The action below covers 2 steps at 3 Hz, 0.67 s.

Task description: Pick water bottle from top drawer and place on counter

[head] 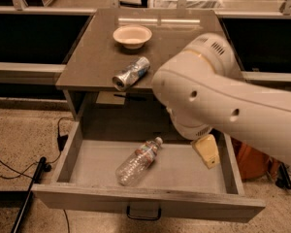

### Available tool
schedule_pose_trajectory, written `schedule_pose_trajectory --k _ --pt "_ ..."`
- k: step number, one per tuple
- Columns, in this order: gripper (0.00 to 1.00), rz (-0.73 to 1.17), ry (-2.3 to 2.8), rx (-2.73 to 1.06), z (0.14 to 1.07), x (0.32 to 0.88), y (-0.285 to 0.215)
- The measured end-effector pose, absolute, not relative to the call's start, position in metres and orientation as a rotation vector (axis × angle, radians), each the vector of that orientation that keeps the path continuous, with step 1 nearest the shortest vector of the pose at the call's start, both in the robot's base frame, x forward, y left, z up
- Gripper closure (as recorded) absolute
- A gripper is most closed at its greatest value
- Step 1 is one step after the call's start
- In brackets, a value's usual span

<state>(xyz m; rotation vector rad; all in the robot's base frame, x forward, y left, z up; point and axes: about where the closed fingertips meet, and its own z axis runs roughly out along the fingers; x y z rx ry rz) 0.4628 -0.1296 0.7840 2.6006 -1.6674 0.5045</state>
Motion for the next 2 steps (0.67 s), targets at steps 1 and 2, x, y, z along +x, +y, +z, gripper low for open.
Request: schedule_pose_trajectory --k 1,2 --pt "0.0 0.441 -1.436 2.737 0.733 0.483 -0.102" --pt "0.0 0.346 -1.314 2.839 0.704 0.496 -0.082"
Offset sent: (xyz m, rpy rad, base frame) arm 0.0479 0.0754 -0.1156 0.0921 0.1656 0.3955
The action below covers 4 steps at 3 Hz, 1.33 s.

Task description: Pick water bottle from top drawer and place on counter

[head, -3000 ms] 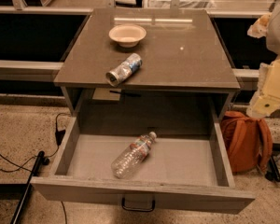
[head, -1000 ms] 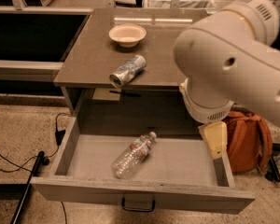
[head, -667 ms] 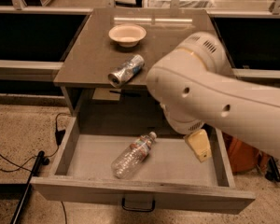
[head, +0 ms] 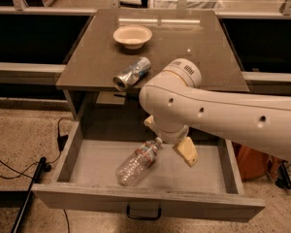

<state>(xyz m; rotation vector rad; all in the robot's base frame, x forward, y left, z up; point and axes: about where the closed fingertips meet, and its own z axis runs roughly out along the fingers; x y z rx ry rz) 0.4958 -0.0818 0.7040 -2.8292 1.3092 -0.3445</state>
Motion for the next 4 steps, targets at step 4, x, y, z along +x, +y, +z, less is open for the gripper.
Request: schedule_pose_trajectory --k 4 --pt "0.3 0.213 1.153 -2.845 0.605 0.479 -0.026"
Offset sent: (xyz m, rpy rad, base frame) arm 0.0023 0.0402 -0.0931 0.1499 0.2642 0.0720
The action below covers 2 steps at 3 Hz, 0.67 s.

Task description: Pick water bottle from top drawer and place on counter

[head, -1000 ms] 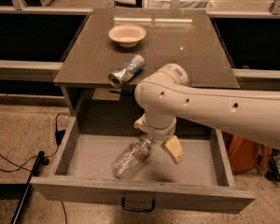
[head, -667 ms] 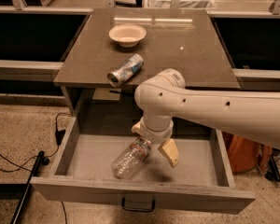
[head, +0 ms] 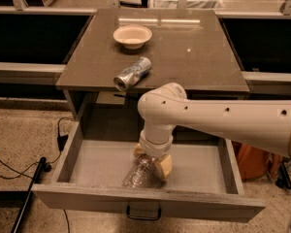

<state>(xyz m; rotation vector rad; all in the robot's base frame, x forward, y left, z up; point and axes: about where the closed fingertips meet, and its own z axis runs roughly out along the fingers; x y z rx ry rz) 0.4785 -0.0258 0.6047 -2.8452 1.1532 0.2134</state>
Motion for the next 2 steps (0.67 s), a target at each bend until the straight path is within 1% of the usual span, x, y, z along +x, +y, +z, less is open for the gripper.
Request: schedule_pose_trajectory --k 1,2 --pt "0.53 0.287 1.117 -2.824 0.602 0.471 -0.017" --pt "0.77 0.347 1.088 -2.754 0.621 0.472 -0.016"
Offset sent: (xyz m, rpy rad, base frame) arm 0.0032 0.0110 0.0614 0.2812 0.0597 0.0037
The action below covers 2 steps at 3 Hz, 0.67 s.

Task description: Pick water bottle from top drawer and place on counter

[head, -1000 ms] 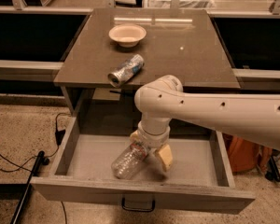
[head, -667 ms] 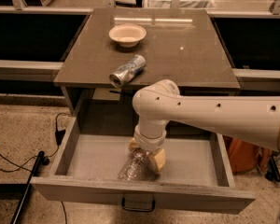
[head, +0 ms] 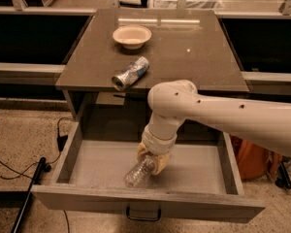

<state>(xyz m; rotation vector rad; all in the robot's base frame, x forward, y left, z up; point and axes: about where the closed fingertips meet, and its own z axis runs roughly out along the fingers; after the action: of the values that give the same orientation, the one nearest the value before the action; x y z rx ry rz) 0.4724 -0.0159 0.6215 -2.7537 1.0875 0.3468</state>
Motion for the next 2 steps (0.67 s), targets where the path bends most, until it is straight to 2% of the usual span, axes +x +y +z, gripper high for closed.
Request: schedule_pose_trajectory --k 1,2 --pt "0.98 0.272 1.091 -2.616 0.678 0.494 -0.029" --pt "1.0 0.084 1.105 -2.528 0.744 0.518 -0.044"
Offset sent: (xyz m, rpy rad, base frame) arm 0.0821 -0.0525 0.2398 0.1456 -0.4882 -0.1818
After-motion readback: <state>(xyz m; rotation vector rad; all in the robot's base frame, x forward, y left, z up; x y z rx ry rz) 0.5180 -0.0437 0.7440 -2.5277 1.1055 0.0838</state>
